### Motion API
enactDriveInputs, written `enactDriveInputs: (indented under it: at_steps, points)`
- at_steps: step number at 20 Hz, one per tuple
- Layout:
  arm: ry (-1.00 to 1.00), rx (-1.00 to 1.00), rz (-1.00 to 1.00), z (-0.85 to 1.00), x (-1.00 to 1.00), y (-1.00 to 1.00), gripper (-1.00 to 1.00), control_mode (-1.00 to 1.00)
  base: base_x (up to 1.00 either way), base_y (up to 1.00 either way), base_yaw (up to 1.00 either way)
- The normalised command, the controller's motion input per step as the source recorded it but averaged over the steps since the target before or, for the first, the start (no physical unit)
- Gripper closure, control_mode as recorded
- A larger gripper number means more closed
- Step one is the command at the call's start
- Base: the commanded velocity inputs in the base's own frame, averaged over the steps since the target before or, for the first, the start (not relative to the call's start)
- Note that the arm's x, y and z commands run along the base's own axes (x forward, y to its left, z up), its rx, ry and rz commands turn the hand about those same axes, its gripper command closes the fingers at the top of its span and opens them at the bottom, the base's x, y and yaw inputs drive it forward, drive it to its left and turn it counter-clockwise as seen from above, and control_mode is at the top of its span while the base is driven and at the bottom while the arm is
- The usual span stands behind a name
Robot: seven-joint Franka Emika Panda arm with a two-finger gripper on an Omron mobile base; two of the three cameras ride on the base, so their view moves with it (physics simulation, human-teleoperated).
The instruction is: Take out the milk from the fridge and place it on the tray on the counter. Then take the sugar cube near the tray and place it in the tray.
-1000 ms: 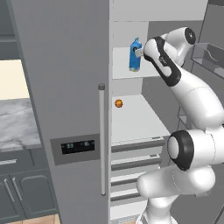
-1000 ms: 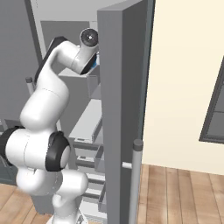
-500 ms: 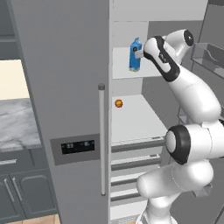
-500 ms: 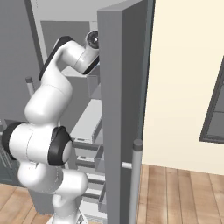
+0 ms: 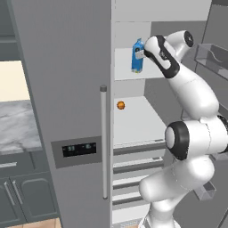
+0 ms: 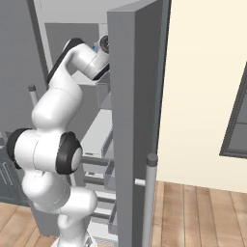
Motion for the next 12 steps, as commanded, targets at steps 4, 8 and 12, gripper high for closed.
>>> enactDriveInputs:
  at_steps: [4, 8, 12]
  points:
    - [0.0, 0.0, 0.05, -0.02, 0.38, 0.0, -1.0, -1.0, 0.0, 0.0, 0.0]
    - [0.0, 0.0, 0.01, 0.0, 0.35, 0.0, -1.0, -1.0, 0.0, 0.0, 0.0]
    - [0.0, 0.0, 0.0, -0.02, 0.3, 0.0, -1.0, -1.0, 0.0, 0.0, 0.0]
